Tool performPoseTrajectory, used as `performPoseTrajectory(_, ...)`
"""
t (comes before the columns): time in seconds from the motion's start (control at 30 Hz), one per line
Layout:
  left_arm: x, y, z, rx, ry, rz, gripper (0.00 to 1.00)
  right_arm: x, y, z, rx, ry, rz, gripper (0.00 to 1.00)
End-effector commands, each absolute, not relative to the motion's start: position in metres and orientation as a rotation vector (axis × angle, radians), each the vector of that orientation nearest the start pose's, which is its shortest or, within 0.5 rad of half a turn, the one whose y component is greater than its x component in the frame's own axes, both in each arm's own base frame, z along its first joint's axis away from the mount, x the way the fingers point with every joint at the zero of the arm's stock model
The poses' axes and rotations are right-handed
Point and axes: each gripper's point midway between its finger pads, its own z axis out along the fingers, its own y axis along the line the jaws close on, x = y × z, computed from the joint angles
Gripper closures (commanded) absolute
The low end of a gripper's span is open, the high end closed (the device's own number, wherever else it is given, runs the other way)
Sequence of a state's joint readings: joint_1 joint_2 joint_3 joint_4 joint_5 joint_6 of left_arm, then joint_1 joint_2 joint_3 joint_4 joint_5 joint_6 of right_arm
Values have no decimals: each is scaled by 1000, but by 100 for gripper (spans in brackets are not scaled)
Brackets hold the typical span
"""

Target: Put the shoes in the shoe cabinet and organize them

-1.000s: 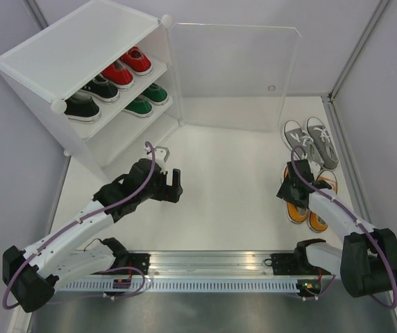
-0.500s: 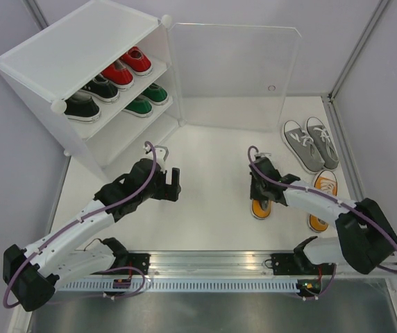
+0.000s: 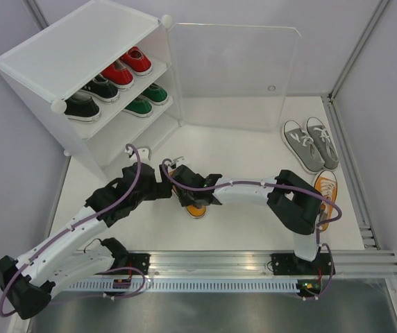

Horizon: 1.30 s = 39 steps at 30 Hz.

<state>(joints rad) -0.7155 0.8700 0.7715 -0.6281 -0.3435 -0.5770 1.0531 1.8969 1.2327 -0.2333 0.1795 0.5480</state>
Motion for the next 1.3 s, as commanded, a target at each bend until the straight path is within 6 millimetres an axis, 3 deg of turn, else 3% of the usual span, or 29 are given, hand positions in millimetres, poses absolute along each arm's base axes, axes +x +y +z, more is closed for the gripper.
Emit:
performPoseTrajectory(0.0,217,-129,178,-258,2230,-321,2,255,421,79,-529,2339,529,69)
performPoseTrajectory(0.1,214,-124,184,-309,2223,-323,2,255,415,103,-536,2288,534,41)
performPoseTrajectory(0.13,214,-125,185,-315,2227,-328,2,256,406,117,-522,2266,519,36)
performPoseTrajectory(0.2,213,-127,189,-343,2228,-349,2,256,395,131,-519,2236,493,30)
performPoseTrajectory(0.23,213,-130,186,-348,2246,-353,3,256,387,150,-499,2203,497,28)
performPoseTrajectory(0.4,213,-149,169,-402,2341,-389,3,265,324,173,-392,2141,288,19)
performPoseTrajectory(0.5,214,-167,156,-400,2407,-364,2,269,273,180,-283,2134,183,15)
performPoseTrajectory(0.53,216,-171,153,-425,2411,-355,2,267,258,170,-254,2151,152,14)
performPoseTrajectory(0.6,217,-186,146,-414,2436,-332,2,271,234,176,-170,2136,158,9)
performPoseTrajectory(0.63,219,-189,143,-425,2434,-314,3,266,222,163,-160,2156,144,8)
performPoseTrajectory(0.7,221,-200,134,-461,2449,-291,5,267,206,169,-84,2134,181,7)
performPoseTrajectory(0.73,224,-202,130,-495,2442,-280,6,263,198,160,-78,2147,172,7)
performPoseTrajectory(0.8,226,-210,117,-504,2459,-256,9,262,190,167,-34,2116,207,7)
performPoseTrajectory(1.0,231,-232,76,-543,2525,-227,16,256,170,160,-2,2086,226,7)
performPoseTrajectory(1.17,234,-245,51,-558,2552,-207,23,255,168,148,-29,2110,222,7)
performPoseTrajectory(1.27,224,-251,40,-560,2588,-196,27,254,167,146,-38,2111,220,7)
